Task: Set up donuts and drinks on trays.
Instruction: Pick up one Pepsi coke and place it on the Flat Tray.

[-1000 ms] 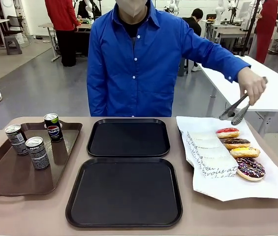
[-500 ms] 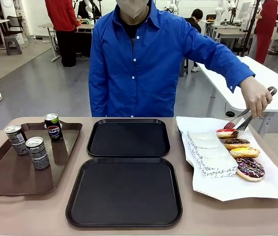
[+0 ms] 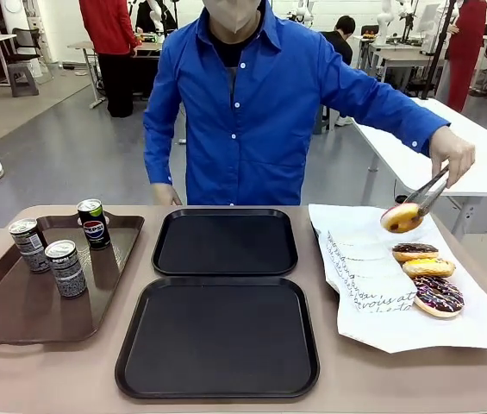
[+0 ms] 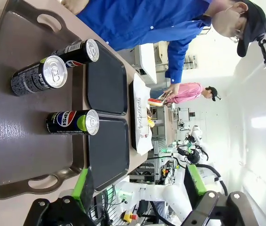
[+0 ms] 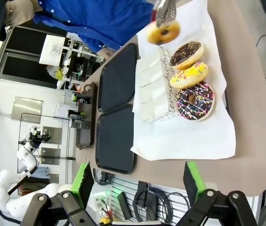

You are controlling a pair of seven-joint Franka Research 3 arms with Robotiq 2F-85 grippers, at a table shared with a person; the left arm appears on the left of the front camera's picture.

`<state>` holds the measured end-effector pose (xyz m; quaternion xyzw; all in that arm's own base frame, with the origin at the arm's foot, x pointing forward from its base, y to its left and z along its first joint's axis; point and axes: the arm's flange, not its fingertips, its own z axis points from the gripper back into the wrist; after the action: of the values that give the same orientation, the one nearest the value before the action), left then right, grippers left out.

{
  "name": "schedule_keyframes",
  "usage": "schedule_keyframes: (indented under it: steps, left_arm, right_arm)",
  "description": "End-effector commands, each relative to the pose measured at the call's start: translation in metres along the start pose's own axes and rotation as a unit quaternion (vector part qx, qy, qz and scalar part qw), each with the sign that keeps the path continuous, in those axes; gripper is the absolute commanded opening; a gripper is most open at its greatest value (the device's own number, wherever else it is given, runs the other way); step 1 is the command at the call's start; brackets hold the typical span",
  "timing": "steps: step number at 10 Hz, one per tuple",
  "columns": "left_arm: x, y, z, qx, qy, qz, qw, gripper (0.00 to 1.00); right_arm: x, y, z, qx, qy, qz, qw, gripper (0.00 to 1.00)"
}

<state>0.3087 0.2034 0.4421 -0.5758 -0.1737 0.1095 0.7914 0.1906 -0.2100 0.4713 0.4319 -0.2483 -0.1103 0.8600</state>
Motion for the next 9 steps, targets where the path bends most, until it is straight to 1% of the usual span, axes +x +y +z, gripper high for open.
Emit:
schedule_keyframes:
  steps: [1, 2, 3, 4, 5, 6, 7, 9]
  left_arm:
    - [0.0, -0.015, -0.011, 0.039, 0.016, -0.012, 0.999, 1.0]
    - [-0.002, -0.032, -0.016, 0.066, 0.02, -0.023, 0.997, 1.0]
    - [-0.002, -0.054, -0.019, 0.107, 0.014, -0.036, 0.993, 1.0]
    - [0.003, -0.079, -0.026, 0.15, 0.026, -0.051, 0.987, 1.0]
    - [0.005, -0.105, -0.038, 0.202, 0.042, -0.063, 0.977, 1.0]
    - [0.008, -0.132, -0.055, 0.27, 0.065, -0.074, 0.958, 1.0]
    - [0.01, -0.153, -0.073, 0.329, 0.07, -0.087, 0.938, 1.0]
    - [0.007, -0.18, -0.122, 0.395, 0.104, -0.109, 0.906, 1.0]
  right_arm:
    - [0.002, -0.001, 0.0, 0.009, -0.002, 0.007, 1.0, 1.0]
    - [0.002, -0.001, 0.0, 0.009, -0.002, 0.007, 1.0, 1.0]
    - [0.002, -0.001, 0.0, 0.009, -0.002, 0.007, 1.0, 1.0]
    - [0.002, -0.001, 0.0, 0.009, -0.002, 0.007, 1.0, 1.0]
    - [0.002, -0.001, 0.0, 0.009, -0.002, 0.007, 1.0, 1.0]
    - [0.002, -0.001, 0.0, 0.009, -0.002, 0.007, 1.0, 1.0]
    - [0.002, -0.001, 0.0, 0.009, -0.002, 0.007, 1.0, 1.0]
    - [0.002, -0.001, 0.0, 0.009, -0.002, 0.007, 1.0, 1.0]
